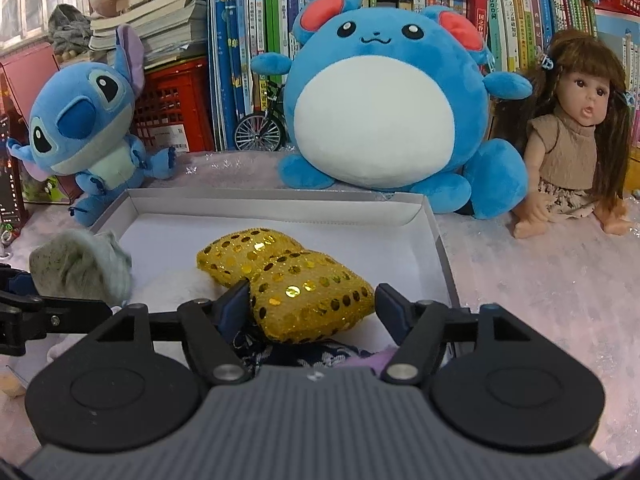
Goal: Organize soft objects
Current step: 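Open the left gripper to drop the pouch into the box while the right releases the gold pillows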
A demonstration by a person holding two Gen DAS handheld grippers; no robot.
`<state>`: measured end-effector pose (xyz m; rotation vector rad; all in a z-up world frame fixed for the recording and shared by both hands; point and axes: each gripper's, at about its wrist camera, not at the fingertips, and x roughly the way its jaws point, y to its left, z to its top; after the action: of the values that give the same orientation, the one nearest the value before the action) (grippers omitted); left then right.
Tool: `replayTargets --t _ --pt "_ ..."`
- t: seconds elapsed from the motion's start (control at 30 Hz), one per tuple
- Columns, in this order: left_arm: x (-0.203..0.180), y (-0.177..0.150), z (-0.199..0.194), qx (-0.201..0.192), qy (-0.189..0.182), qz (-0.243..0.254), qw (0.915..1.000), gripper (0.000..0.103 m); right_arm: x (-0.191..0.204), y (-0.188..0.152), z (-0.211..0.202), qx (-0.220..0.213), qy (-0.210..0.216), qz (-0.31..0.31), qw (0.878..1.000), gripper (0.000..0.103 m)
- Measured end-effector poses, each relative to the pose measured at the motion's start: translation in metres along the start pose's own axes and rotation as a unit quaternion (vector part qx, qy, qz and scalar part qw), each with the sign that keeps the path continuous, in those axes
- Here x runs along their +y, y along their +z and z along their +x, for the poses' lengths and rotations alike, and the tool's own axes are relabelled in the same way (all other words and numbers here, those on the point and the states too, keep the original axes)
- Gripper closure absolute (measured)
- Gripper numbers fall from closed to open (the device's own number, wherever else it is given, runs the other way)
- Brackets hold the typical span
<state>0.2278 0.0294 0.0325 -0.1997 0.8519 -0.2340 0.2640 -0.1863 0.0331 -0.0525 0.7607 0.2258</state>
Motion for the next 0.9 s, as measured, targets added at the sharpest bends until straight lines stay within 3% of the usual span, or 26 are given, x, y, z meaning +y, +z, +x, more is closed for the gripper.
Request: replayTargets --t 0.53,0.9 --pt "-0.016 -0.015 -0.045 -0.055 0.001 0.029 0.9981 0.020 0.008 -0.011 -0.052 -0.057 0.014 -0.022 0.998 0.016" --pt "-0.035 -0.050 -0.080 -0.082 -0.015 0.061 0.9946 0.017 0.014 -0.033 -0.097 -0.101 0.026 -0.038 0.994 0.011"
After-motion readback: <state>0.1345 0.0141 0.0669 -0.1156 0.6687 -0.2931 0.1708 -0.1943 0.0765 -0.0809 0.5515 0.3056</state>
